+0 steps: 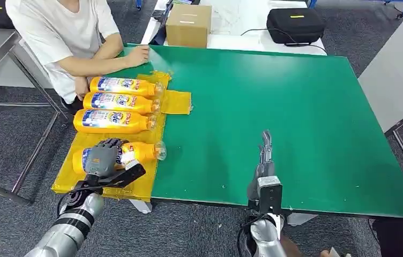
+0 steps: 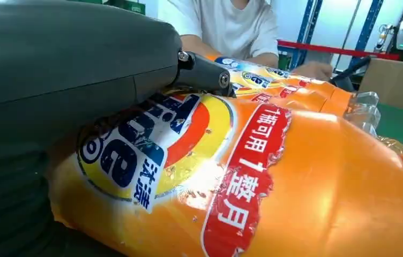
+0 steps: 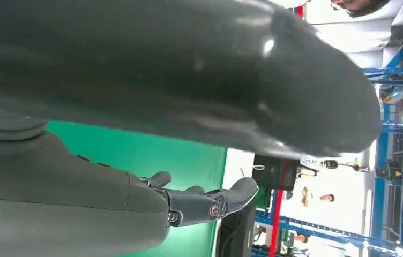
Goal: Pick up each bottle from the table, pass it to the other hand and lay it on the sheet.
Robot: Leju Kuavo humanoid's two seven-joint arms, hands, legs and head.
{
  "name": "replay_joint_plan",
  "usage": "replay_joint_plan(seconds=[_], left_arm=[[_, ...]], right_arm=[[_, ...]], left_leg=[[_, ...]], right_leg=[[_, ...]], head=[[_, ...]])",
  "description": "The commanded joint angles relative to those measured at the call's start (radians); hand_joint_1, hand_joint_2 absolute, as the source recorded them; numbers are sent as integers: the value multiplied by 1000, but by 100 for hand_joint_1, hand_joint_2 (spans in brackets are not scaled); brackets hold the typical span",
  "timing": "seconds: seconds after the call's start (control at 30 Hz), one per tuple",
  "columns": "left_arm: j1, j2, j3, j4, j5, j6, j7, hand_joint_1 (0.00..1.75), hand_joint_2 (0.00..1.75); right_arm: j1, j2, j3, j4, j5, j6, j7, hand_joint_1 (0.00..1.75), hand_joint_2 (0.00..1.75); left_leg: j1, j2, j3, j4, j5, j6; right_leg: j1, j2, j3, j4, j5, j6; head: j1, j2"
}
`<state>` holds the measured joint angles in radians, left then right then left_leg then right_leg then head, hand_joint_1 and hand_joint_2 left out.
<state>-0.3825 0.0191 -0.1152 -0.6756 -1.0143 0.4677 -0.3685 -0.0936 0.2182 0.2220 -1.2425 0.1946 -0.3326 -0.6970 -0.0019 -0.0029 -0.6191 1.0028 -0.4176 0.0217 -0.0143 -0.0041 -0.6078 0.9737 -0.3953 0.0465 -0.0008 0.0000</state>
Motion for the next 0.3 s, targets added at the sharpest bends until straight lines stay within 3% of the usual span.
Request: replay_joint_plan(seconds=[0.03,0.07,0.13,0.3], left_arm=[[-12,-10,28,110,8,-15,7,31,175],[-15,-9,23,117,0,-24,12,16,175],[-29,-11,11,148,-19,-56,34,0,175],[-58,-6,-2,184,-15,-211,43,0,175]], right_arm=[[-20,5,-36,54,-4,5,-1,0,0],[-22,6,-37,56,-7,7,-1,0,0],[-28,7,-35,61,-6,11,-1,0,0],[-40,-1,-50,69,-23,19,-1,0,0]], left_leg=[[0,2,5,-1,-1,-1],[1,2,7,-1,-2,-2],[1,2,6,-1,-2,-1],[0,0,6,-1,0,-1]], right_leg=[[0,2,4,-1,-1,-1],[1,2,6,-1,-2,-2],[1,2,6,0,-1,-2],[0,0,6,0,-1,-1]], head=[[0,0],[0,0],[0,0],[0,0]])
